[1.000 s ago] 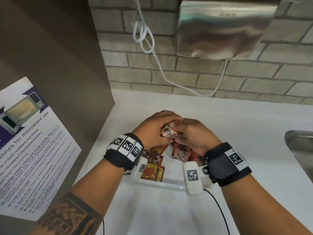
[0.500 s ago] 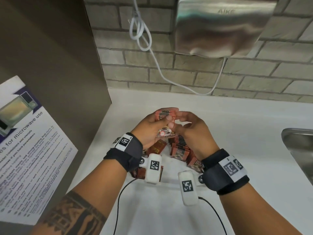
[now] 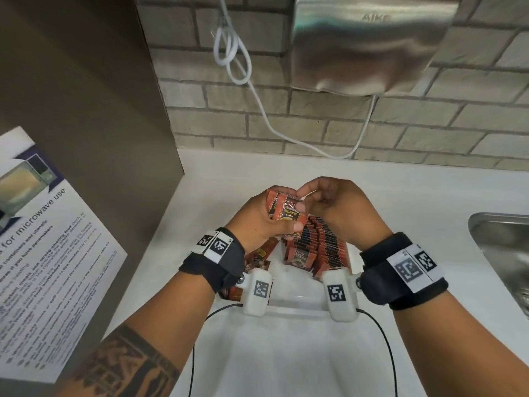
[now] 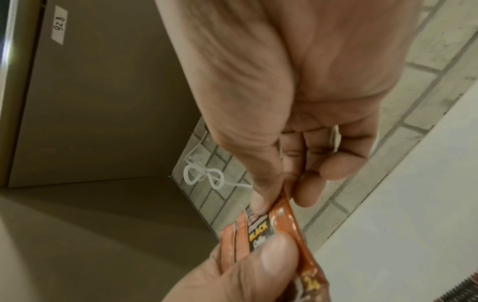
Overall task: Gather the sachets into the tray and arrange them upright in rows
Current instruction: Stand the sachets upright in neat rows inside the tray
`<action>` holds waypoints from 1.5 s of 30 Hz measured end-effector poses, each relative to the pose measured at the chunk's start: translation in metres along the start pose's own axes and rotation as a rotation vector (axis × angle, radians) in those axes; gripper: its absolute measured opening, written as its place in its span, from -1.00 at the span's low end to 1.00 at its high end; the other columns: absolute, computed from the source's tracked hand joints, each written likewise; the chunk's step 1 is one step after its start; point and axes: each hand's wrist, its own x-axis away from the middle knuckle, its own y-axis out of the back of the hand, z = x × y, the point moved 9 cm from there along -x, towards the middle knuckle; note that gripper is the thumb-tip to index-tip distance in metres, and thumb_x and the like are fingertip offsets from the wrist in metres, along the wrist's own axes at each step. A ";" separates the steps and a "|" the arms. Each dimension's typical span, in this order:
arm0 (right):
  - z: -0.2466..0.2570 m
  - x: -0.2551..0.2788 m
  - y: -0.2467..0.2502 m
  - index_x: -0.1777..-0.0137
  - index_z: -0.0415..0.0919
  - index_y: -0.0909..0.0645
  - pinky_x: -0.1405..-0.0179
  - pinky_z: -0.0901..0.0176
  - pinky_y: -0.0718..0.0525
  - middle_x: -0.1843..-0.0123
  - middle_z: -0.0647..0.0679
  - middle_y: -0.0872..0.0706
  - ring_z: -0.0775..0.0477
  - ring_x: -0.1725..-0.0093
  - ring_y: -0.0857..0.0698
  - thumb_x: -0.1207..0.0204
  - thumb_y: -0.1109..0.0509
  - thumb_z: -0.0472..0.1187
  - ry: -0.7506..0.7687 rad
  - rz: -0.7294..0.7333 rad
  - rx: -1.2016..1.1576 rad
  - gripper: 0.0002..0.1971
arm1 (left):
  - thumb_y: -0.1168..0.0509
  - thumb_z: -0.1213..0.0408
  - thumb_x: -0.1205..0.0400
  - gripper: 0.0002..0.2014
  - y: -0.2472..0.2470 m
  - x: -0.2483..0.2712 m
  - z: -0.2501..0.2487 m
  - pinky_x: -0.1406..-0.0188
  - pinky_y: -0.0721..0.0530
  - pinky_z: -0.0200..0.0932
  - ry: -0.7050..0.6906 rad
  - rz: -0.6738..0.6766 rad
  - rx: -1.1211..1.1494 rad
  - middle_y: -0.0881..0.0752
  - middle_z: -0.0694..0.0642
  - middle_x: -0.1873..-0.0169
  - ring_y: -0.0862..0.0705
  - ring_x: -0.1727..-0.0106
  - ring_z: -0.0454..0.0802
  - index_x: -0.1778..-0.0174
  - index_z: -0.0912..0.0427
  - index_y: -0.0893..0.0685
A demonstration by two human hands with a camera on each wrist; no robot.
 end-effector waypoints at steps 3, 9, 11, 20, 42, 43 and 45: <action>-0.004 0.002 0.003 0.07 0.03 -0.77 -0.04 -0.03 -0.78 0.19 0.04 -0.85 0.01 0.14 -0.83 -0.48 -0.62 -0.12 -0.007 -0.009 0.052 -0.90 | -0.64 0.42 -0.44 -0.51 0.003 0.000 0.005 0.10 -0.81 0.12 0.018 -0.036 -0.027 -0.82 0.24 -0.07 -0.79 0.02 0.12 -0.26 0.20 -0.66; -0.009 0.010 0.003 0.17 -0.07 -0.79 0.27 0.60 -0.53 0.21 0.15 -0.83 0.29 0.22 -0.74 -0.49 -0.61 -0.17 0.012 -0.040 0.174 -0.94 | -0.68 0.22 -0.42 -0.61 0.021 0.008 0.014 0.02 -0.82 0.00 0.080 -0.112 -0.328 -0.84 0.02 0.05 -0.82 0.02 -0.01 -0.11 0.05 -0.73; -0.018 0.012 0.001 0.18 -0.08 -0.80 0.26 0.60 -0.52 0.19 0.16 -0.83 0.29 0.21 -0.72 -0.50 -0.58 -0.22 -0.001 -0.030 0.244 -0.95 | -0.64 0.17 -0.45 -0.65 0.029 0.011 0.022 -0.05 -0.76 -0.05 0.173 -0.063 -0.577 -0.81 0.00 0.04 -0.78 -0.01 0.00 -0.10 0.07 -0.73; -0.073 0.016 -0.031 0.31 0.10 -0.81 0.04 0.00 -0.74 0.18 0.18 -0.74 0.03 0.06 -0.70 -0.41 -0.54 -0.16 -0.098 0.084 0.515 -0.87 | -0.33 0.28 -0.59 -0.75 -0.013 0.033 0.067 -0.11 -0.74 -0.08 0.483 0.462 -0.940 -0.77 -0.08 -0.08 -0.72 -0.08 -0.04 -0.15 -0.02 -0.76; -0.098 0.014 -0.045 0.23 0.13 -0.75 -0.25 -0.04 -0.48 -0.06 0.12 -0.62 -0.02 -0.22 -0.52 -0.42 -0.58 -0.10 -0.164 0.111 0.599 -0.91 | -0.35 0.20 -0.54 -0.73 -0.053 0.011 0.120 0.16 -0.61 -0.11 0.683 0.630 -1.098 -0.80 0.25 -0.05 -0.66 0.14 0.10 -0.08 0.23 -0.78; -0.098 0.014 -0.044 0.23 0.13 -0.76 -0.26 -0.05 -0.49 -0.04 0.13 -0.62 -0.02 -0.21 -0.52 -0.42 -0.59 -0.09 -0.160 0.110 0.595 -0.92 | -0.35 0.19 -0.55 -0.74 -0.052 0.011 0.121 0.16 -0.62 -0.11 0.687 0.622 -1.103 -0.80 0.24 -0.05 -0.66 0.13 0.10 -0.08 0.22 -0.78; -0.096 0.013 -0.043 0.26 0.14 -0.75 -0.25 -0.09 -0.55 0.03 0.18 -0.64 0.00 -0.17 -0.58 -0.41 -0.60 -0.08 -0.144 0.107 0.579 -0.90 | -0.35 0.18 -0.55 -0.74 -0.052 0.011 0.120 0.16 -0.63 -0.11 0.689 0.614 -1.101 -0.80 0.22 -0.05 -0.67 0.12 0.09 -0.08 0.20 -0.78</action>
